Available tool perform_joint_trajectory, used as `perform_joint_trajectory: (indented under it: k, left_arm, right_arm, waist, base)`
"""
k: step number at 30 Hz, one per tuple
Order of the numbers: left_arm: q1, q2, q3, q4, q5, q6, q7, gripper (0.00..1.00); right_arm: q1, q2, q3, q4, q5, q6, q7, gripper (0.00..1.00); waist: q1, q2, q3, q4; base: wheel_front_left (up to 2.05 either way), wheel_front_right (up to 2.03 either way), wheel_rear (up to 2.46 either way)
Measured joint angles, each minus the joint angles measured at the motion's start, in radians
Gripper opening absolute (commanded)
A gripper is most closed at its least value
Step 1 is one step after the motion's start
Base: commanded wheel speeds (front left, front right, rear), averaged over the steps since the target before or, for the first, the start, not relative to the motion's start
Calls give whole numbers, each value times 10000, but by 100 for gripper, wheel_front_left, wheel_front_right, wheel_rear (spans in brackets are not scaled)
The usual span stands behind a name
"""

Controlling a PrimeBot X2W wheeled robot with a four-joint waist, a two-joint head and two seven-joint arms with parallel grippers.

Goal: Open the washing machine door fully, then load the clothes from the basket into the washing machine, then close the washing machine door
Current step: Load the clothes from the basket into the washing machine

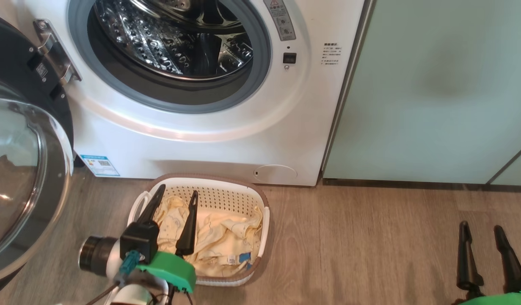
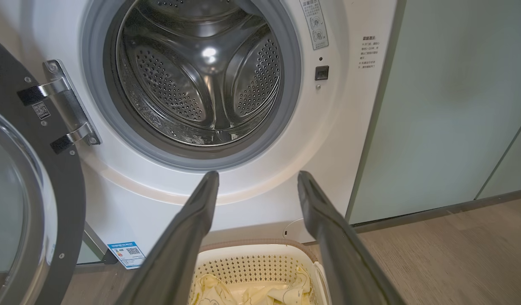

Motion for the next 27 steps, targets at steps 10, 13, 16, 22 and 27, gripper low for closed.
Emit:
perform_joint_trajectory:
  k: [10,13,16,22,27]
  left_arm:
    - [2,69,-36,151,-29,29,-42,100]
    - [1,77,-65,215,-92,27,-40,100]
    - [0,77,-115,309,-213,12,69,100]
    - [-157,81,-326,667,-303,-159,297,100]
    - [-728,65,-426,1313,-462,-307,428,100]
  right_arm:
    - [2,0,23,50,102,0,0,100]
    - [2,0,31,54,107,0,0,100]
    - [0,0,40,52,167,0,0,100]
    - [-140,0,54,50,174,0,0,100]
    - [-382,0,90,29,176,0,0,100]
  waist:
    - [0,0,42,9]
    - [0,0,78,9]
    - [0,0,126,10]
    - [0,0,404,17]
    - [1,0,833,-6]
  base:
    - [4,-4,0]
    - [0,0,0]
    - [0,0,0]
    - [0,0,0]
    - [0,0,0]
